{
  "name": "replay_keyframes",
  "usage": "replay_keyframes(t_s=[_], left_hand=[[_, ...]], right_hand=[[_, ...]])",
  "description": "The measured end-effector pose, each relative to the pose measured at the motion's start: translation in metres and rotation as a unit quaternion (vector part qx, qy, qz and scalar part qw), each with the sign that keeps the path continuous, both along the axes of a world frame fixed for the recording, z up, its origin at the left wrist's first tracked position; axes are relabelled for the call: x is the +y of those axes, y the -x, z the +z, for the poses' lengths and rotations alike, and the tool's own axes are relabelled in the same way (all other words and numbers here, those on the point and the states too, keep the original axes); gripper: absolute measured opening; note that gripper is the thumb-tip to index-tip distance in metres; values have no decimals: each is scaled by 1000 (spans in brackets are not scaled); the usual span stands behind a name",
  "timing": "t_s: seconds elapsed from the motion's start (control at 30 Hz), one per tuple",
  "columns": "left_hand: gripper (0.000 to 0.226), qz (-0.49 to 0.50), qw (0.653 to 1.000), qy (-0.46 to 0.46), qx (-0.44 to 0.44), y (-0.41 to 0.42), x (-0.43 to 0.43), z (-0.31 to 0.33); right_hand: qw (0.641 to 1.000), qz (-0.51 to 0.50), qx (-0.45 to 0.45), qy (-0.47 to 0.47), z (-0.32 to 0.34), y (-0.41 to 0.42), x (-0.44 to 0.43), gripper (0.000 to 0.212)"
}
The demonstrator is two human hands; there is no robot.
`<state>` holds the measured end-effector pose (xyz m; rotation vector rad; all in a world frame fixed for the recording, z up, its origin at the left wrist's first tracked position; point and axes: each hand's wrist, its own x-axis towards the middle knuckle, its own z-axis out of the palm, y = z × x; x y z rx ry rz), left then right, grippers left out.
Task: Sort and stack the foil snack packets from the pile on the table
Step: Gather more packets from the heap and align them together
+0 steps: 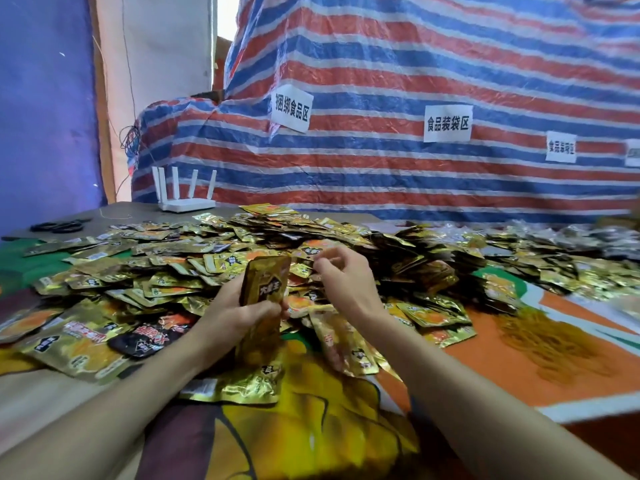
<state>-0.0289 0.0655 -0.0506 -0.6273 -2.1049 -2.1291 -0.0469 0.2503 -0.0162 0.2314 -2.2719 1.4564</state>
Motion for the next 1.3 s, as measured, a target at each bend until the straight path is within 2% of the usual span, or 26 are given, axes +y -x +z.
replay_keyframes(t_s=[0.1,0.17,0.23,0.33,0.4,0.47,0.6,0.7,0.8,0.97,1.1,1.2,1.3], left_hand=[[43,-2,999,33,17,-1,0,1],[45,-6,999,29,17,1,0,0],[44,-11,999,22,20,3,0,-1],[42,-14,999,21,22,7,-1,-3],[42,-17,999,25,22,9,-3,-4],[44,-20,999,23,19,12,-4,-5],[44,-19,1000,19,16,13,-5,-5],[44,-23,1000,13,15,13,-5,-4],[43,-30,999,4,12,12,-5,-4],[37,-32,999,1,7,12,-6,-3],[41,-32,999,-14,2,12,-7,-3],[40,-31,999,-12,3,12,-7,-3],[35,-23,1000,-16,-3,13,-7,-3]], right_hand=[[974,-100,-58,-195,5,-14,65,15],[922,-174,-113,-328,13,-24,110,14],[852,-235,-161,-438,18,-35,152,4],[772,-286,-206,-529,13,-48,197,6],[742,-292,-229,-559,3,-53,215,9],[734,-298,-230,-565,-3,-54,225,8],[740,-325,-208,-551,-1,-56,227,25],[750,-343,-180,-536,6,-57,226,27],[744,-349,-171,-543,13,-56,228,32],[719,-353,-185,-570,20,-58,228,26],[705,-361,-184,-582,22,-58,221,25],[707,-363,-176,-581,24,-56,210,26],[725,-357,-172,-563,27,-51,196,24]])
